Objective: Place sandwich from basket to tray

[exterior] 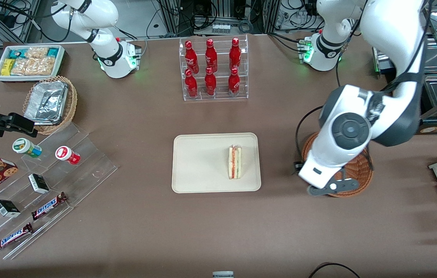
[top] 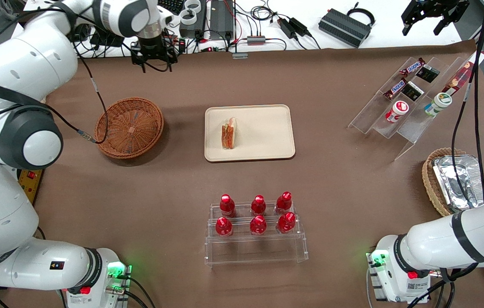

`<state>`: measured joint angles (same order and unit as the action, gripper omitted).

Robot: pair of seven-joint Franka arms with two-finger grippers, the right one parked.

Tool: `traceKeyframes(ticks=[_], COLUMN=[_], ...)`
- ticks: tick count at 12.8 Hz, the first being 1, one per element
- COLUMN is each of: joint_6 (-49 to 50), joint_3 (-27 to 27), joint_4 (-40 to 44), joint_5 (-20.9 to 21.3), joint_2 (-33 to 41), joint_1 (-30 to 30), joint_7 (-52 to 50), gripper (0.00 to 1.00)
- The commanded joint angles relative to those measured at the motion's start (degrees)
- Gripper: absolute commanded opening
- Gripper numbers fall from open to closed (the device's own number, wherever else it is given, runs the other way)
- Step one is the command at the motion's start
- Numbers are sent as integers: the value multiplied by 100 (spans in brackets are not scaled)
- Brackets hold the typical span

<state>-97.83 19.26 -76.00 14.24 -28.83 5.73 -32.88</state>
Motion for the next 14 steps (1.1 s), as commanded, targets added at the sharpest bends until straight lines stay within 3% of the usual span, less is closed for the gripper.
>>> traceKeyframes(ticks=[1, 2, 5, 10, 14], joint_6=[526, 746, 1484, 2268, 2163], joint_3=[34, 16, -685, -1625, -1733], joint_4=[-143, -317, -513, -896, -1725], joint_5=[-271, -368, -921, -1212, -1230], joint_2=[499, 823, 1571, 2502, 3111], joint_1=[-370, -493, -389, -47, 33], joint_7=[491, 824, 1371, 2004, 2084], gripper=[100, 100, 100, 100, 100])
